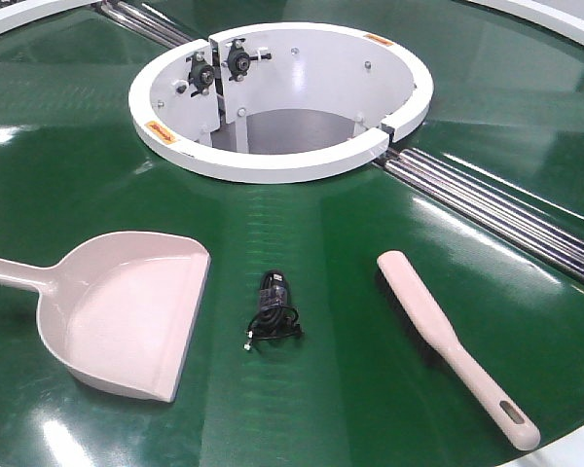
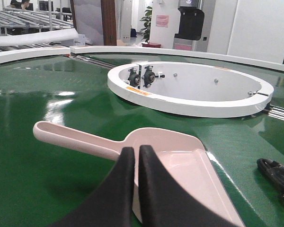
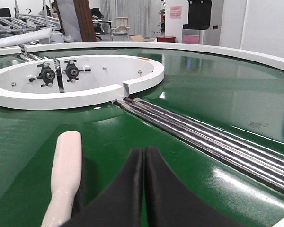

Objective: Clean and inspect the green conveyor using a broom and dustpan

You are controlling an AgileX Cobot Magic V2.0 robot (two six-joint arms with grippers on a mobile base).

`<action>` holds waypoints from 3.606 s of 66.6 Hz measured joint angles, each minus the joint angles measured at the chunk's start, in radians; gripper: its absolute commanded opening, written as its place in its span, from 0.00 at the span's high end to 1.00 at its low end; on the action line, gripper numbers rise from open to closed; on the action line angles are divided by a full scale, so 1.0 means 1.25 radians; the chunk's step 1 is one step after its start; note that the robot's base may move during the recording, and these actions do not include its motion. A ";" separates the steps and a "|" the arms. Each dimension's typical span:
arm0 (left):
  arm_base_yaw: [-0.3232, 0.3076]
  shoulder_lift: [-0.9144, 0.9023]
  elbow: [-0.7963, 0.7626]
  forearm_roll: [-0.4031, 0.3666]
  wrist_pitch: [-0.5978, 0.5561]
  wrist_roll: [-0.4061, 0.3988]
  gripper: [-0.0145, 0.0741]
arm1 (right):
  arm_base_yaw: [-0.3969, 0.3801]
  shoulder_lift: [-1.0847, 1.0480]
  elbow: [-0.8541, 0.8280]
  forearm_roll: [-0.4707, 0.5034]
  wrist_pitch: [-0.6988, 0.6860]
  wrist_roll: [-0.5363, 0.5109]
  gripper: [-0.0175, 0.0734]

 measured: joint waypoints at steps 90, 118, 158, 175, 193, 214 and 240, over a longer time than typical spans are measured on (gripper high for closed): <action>0.000 0.441 -0.336 0.022 0.183 0.021 0.83 | 0.000 0.000 0.000 0.009 0.000 0.000 0.82; 0.000 0.476 -0.337 0.022 0.178 0.020 0.36 | 0.000 0.000 0.000 0.009 0.000 0.000 0.82; 0.000 0.551 -0.580 0.006 0.380 0.212 0.25 | 0.000 0.000 0.000 0.009 0.000 0.000 0.82; 0.000 0.781 -0.858 -0.071 0.706 0.592 0.25 | 0.000 0.000 0.000 0.009 0.000 0.000 0.82; 0.000 1.047 -0.962 -0.146 0.786 0.943 0.25 | 0.000 0.000 0.000 0.009 0.000 0.000 0.82; -0.004 1.190 -0.967 0.028 0.730 1.066 0.25 | 0.000 0.000 0.000 0.009 0.000 0.000 0.82; -0.004 1.280 -0.967 0.004 0.710 1.252 0.25 | 0.000 0.000 0.000 0.009 0.000 0.000 0.82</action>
